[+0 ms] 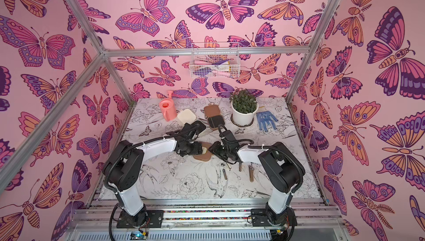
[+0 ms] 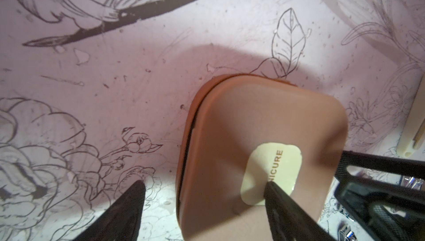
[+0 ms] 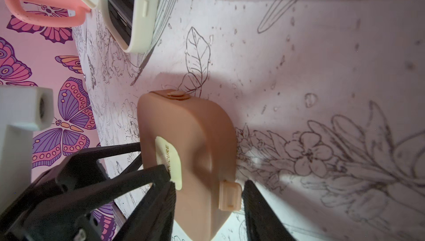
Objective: Organize nail clipper sets
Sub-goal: Close the storage box at the center of the board.
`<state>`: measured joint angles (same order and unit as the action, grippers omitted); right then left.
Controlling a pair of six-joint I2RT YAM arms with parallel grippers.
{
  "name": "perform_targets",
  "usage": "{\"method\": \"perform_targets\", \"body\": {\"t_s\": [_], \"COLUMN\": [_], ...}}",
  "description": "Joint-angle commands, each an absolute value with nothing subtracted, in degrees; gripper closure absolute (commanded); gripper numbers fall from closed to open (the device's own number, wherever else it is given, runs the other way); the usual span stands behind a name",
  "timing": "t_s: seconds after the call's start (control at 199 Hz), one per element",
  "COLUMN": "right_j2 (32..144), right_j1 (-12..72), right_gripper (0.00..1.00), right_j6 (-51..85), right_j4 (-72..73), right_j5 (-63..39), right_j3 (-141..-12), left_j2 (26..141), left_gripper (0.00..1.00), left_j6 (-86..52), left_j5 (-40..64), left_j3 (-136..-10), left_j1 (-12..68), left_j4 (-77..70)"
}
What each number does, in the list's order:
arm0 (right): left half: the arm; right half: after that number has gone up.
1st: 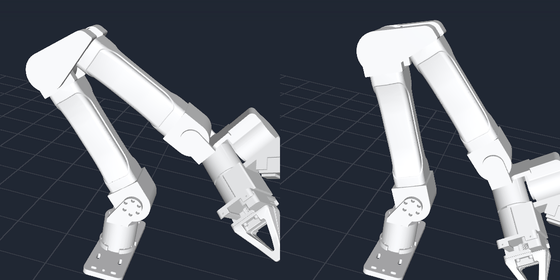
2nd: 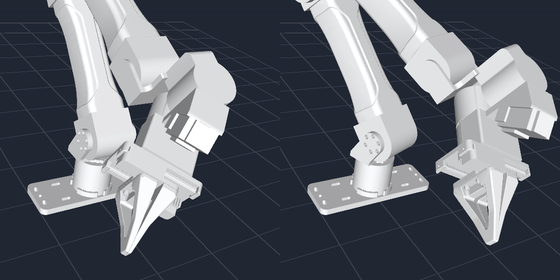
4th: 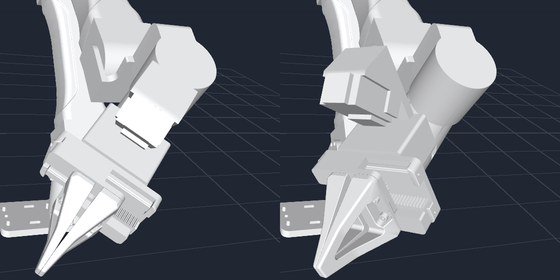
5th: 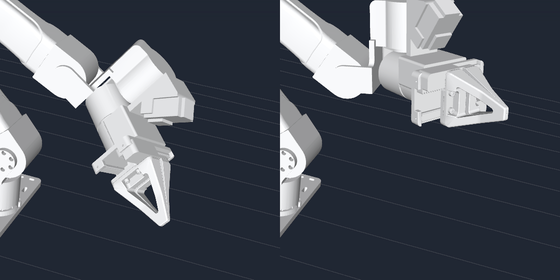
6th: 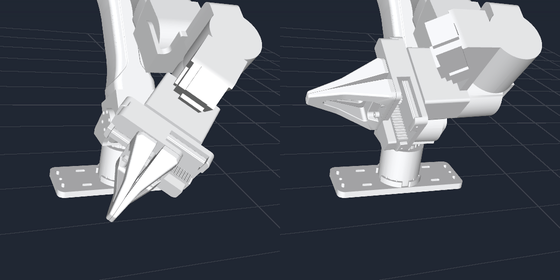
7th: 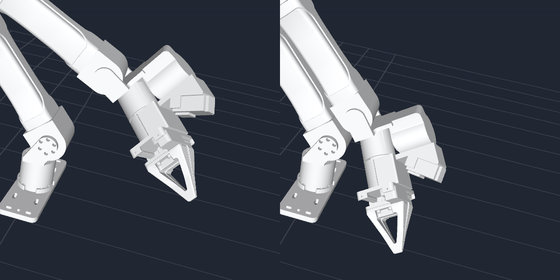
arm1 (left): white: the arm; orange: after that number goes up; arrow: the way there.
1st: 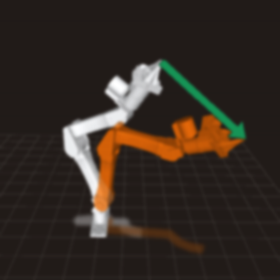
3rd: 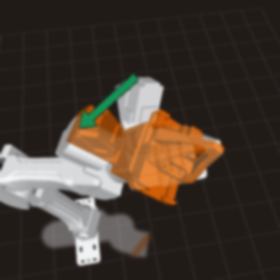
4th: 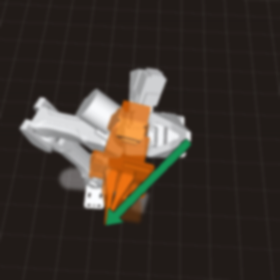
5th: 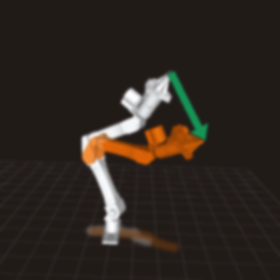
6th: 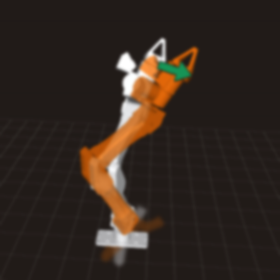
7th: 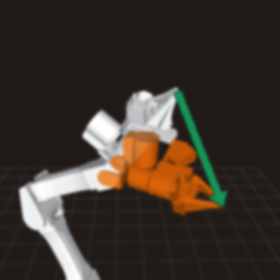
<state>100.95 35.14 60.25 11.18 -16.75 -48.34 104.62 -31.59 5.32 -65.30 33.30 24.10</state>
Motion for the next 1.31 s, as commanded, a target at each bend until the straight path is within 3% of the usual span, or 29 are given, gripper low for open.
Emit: {"method": "perform_targets", "body": {"t_s": [0.0, 0.312, 0.564, 1.304], "right_j2": [102.2, 102.29, 98.68, 102.11], "right_j1": [35.89, 36.04, 36.04, 37.55], "right_gripper": [0.52, 0.56, 0.46, 0.63], "right_j6": [61.8, 61.64, 56.0, 56.03], "right_j4": [11.95, 11.34, 1.15, 0.31], "right_j5": [-17.2, -17.33, -11.4, -12.57], "right_j3": [-50.01, -50.53, -52.32, -54.86], "left_j2": [107.09, 107.14, 107.06, 107.23], "left_gripper": [0.18, 0.18, 0.18, 0.18], "left_j6": [-31.26, -31.17, -31.09, -31.1], "left_j5": [2.09, 2.11, 2.11, 2.2], "left_j3": [-64.07, -63.97, -64.09, -64.16], "left_j1": [33.49, 33.49, 33.49, 33.49], "left_j4": [29.79, 29.77, 29.79, 29.78]}}
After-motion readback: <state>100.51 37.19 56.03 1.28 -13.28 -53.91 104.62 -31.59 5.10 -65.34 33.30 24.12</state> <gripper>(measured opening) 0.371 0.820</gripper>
